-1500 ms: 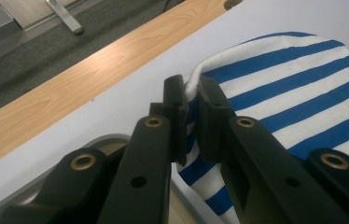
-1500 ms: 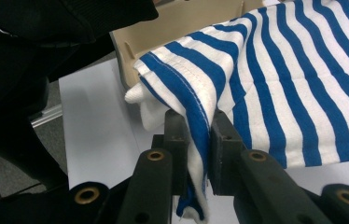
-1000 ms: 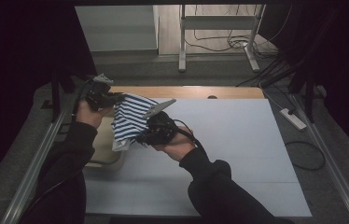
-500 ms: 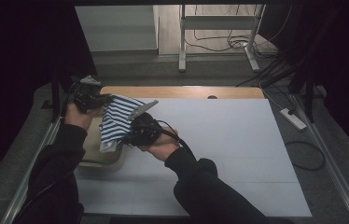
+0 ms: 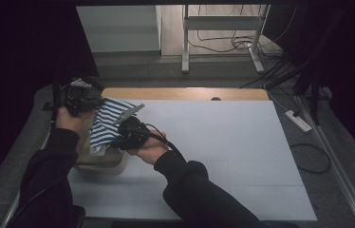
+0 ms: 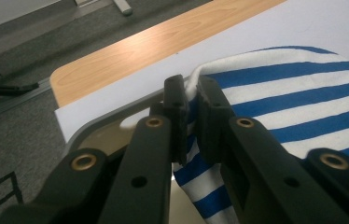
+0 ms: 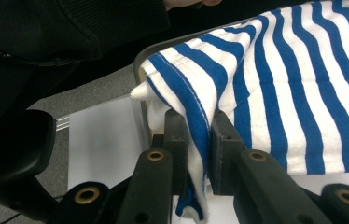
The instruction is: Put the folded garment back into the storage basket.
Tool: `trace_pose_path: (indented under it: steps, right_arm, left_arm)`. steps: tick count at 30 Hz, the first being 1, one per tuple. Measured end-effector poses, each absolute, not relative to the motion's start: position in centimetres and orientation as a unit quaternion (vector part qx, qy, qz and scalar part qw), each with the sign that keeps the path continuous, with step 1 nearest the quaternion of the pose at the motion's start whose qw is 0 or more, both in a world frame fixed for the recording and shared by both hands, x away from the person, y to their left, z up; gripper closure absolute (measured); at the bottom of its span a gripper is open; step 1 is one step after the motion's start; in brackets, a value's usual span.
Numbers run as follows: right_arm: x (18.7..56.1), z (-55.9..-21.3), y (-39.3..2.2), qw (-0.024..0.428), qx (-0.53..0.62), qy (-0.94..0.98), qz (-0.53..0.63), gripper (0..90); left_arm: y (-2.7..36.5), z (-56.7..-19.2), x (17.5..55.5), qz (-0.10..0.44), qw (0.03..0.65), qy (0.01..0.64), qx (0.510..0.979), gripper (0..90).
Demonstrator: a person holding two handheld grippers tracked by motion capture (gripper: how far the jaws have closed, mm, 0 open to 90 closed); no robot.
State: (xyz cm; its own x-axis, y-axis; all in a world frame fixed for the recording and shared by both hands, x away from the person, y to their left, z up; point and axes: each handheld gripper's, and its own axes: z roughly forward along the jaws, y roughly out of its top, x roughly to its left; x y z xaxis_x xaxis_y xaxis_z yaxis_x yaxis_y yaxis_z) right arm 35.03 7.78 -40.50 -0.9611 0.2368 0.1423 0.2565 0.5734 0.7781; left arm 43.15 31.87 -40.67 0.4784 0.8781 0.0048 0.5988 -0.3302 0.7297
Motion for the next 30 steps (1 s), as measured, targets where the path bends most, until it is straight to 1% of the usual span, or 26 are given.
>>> trace_pose_path:
  steps: [15,30]
  right_arm:
    - [34.9,-41.8,10.9,0.007,-0.128,-0.893,-0.431,79.9]
    - [35.5,-44.3,11.8,0.007,-0.138,-0.901,-0.412,79.8]
  left_arm:
    - [34.7,-41.7,42.6,0.212,0.33,0.493,0.776,83.4]
    - [35.0,-44.3,43.3,0.201,0.321,0.51,0.772,83.4]
